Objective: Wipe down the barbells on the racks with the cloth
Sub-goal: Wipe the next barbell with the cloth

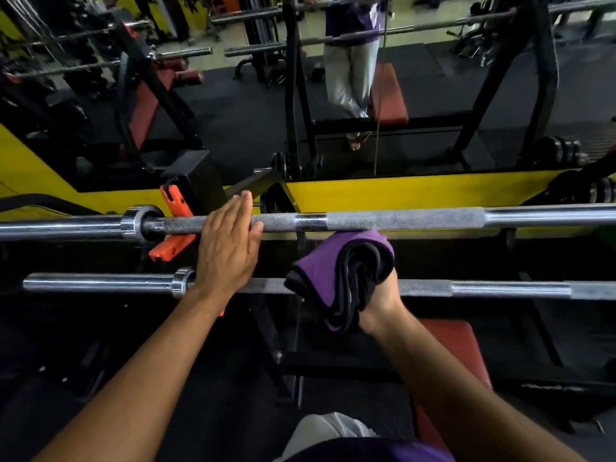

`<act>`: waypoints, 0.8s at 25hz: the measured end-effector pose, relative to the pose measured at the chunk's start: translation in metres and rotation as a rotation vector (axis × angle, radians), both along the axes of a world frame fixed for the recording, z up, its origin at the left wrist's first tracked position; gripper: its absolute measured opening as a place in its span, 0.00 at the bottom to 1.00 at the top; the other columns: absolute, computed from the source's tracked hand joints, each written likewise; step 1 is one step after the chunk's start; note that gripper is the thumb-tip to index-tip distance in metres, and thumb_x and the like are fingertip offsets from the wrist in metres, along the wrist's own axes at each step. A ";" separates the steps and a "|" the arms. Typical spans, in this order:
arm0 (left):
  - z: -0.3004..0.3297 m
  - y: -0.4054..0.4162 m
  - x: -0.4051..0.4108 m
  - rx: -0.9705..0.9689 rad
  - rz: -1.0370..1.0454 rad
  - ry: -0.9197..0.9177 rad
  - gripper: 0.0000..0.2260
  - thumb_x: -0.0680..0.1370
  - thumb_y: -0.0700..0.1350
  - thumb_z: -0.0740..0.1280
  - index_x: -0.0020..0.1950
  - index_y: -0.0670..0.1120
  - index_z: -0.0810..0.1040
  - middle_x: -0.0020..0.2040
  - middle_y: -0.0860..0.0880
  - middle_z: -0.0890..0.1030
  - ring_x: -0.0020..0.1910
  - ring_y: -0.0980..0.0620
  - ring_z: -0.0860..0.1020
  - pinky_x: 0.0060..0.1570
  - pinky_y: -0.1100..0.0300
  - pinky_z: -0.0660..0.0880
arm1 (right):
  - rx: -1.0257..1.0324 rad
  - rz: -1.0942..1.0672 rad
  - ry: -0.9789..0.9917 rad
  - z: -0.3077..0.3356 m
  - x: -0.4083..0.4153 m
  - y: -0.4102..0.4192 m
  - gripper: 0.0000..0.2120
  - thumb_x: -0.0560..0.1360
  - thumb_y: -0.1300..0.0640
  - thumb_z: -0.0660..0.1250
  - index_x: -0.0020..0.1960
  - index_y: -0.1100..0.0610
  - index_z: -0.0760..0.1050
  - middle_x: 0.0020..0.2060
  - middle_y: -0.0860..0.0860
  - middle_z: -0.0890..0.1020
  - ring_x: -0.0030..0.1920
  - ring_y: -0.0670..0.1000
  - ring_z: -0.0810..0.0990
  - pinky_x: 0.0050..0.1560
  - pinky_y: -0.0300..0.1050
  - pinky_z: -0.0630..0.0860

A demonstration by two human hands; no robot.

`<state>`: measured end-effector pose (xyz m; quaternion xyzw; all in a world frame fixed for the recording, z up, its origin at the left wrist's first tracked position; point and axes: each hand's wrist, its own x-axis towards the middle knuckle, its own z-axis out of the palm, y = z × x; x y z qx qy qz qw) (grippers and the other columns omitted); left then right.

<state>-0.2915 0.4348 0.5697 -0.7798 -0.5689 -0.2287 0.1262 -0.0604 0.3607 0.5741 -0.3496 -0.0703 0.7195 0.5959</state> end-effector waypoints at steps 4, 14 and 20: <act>0.005 -0.001 0.006 -0.034 0.040 -0.016 0.27 0.86 0.54 0.48 0.78 0.36 0.65 0.74 0.38 0.72 0.73 0.40 0.70 0.72 0.43 0.66 | 0.079 0.161 -0.283 0.021 0.011 -0.016 0.11 0.79 0.51 0.63 0.42 0.55 0.78 0.29 0.50 0.82 0.33 0.47 0.80 0.35 0.40 0.77; 0.022 0.005 -0.041 -0.035 -0.056 0.138 0.26 0.86 0.56 0.49 0.80 0.43 0.63 0.79 0.46 0.66 0.78 0.49 0.64 0.78 0.47 0.56 | 1.144 -0.121 -2.074 0.059 0.013 0.050 0.18 0.83 0.44 0.57 0.61 0.58 0.70 0.55 0.56 0.76 0.48 0.57 0.73 0.48 0.51 0.71; 0.024 0.005 -0.063 -0.076 0.118 0.241 0.28 0.86 0.56 0.45 0.82 0.42 0.56 0.82 0.46 0.57 0.82 0.51 0.54 0.80 0.44 0.50 | 0.905 0.185 -2.505 0.044 -0.012 0.074 0.26 0.79 0.33 0.53 0.61 0.53 0.72 0.50 0.53 0.79 0.47 0.59 0.78 0.41 0.51 0.73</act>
